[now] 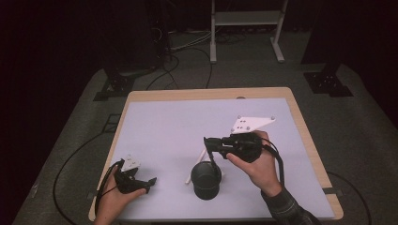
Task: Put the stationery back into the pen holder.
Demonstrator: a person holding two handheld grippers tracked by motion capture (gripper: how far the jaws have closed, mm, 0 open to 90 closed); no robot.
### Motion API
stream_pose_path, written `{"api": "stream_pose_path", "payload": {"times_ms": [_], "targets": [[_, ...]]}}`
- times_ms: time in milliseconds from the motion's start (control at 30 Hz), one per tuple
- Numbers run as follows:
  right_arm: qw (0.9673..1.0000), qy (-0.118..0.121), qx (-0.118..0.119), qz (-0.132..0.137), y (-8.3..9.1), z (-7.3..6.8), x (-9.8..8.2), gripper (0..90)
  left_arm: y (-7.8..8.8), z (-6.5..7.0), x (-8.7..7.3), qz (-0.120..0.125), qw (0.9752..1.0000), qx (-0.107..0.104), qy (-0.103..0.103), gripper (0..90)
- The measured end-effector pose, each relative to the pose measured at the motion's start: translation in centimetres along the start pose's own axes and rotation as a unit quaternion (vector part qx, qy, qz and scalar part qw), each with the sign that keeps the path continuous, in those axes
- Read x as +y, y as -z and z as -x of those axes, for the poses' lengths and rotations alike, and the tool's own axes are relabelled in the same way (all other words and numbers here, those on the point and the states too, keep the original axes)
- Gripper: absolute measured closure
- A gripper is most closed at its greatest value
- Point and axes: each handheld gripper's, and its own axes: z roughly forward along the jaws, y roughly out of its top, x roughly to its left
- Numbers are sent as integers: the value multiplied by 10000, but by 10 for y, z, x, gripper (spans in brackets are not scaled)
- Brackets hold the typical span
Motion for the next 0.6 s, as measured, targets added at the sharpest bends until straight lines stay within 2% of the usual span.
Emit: {"api": "stream_pose_path", "payload": {"times_ms": [600], "targets": [[9984,-57,117,-546,-28,3,-18,794,0,0,0,-1,10000,-4,2,14]]}}
